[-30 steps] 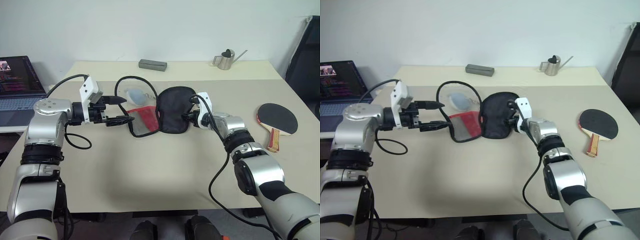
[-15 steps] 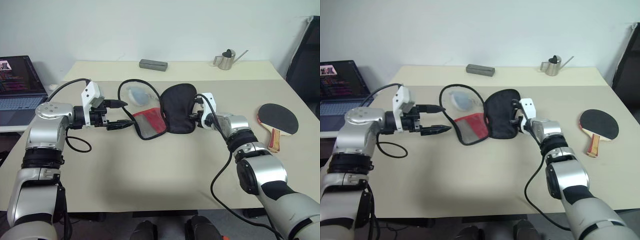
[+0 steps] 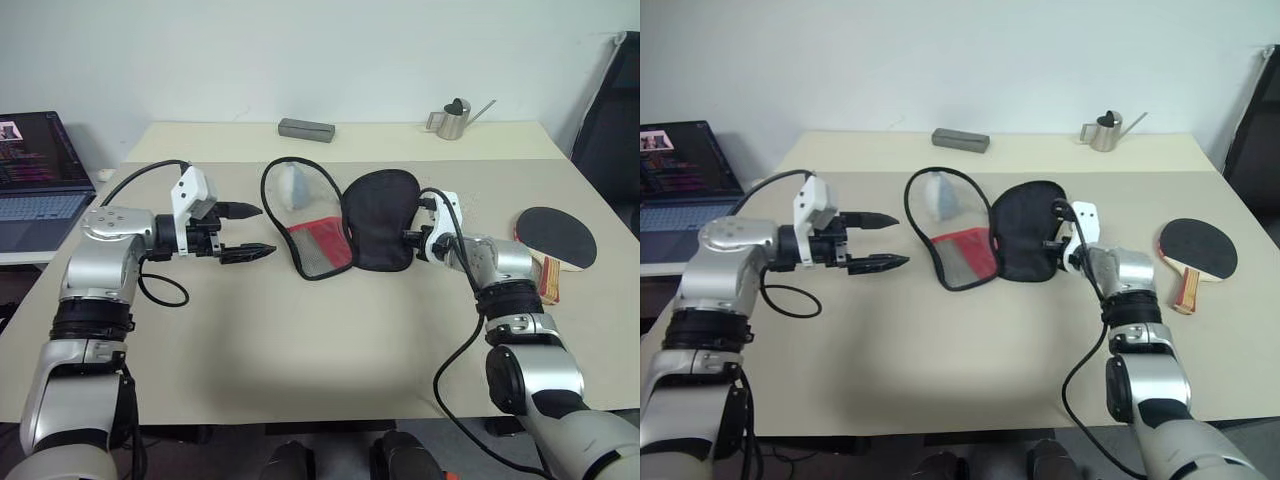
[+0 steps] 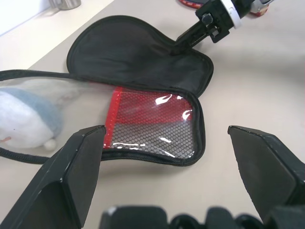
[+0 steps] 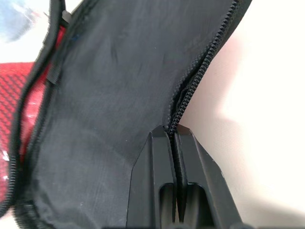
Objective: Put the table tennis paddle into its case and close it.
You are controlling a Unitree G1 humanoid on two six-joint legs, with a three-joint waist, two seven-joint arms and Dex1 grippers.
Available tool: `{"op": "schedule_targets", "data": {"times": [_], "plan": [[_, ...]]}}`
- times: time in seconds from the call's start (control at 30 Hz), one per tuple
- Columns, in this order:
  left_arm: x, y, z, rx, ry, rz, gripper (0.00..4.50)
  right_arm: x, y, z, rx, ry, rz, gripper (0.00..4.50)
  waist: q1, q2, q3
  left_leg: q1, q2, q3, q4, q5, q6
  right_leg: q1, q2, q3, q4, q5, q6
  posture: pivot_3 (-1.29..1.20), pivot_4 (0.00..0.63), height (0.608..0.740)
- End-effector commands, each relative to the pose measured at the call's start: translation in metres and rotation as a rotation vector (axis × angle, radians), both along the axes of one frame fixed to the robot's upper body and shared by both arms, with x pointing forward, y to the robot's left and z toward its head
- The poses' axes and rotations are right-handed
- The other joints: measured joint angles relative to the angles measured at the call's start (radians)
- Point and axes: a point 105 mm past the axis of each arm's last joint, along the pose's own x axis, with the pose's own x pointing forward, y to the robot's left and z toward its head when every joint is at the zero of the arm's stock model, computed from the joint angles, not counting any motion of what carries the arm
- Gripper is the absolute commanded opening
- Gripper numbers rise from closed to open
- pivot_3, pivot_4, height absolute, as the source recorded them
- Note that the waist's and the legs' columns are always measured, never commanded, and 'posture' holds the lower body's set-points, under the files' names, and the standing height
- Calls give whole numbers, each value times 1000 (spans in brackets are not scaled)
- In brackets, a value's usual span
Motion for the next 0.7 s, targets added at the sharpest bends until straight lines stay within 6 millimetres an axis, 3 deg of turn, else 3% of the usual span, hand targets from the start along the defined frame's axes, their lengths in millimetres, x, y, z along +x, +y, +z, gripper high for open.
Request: {"op": "schedule_targets", "data": {"times": [0.03, 0.7], "plan": [[0, -7, 12, 5, -45, -27, 4500, -4, -7, 15, 29, -44, -35, 24, 0, 0, 0, 0, 0, 0, 0, 0, 0, 0, 0, 0, 0, 0, 0, 0, 150, 740], [-1, -28, 12, -18, -50, -104, 4500, -14, -33, 14, 32, -24, -148, 24, 0, 0, 0, 0, 0, 1, 0, 0, 0, 0, 0, 0, 0, 0, 0, 0, 150, 740]]}}
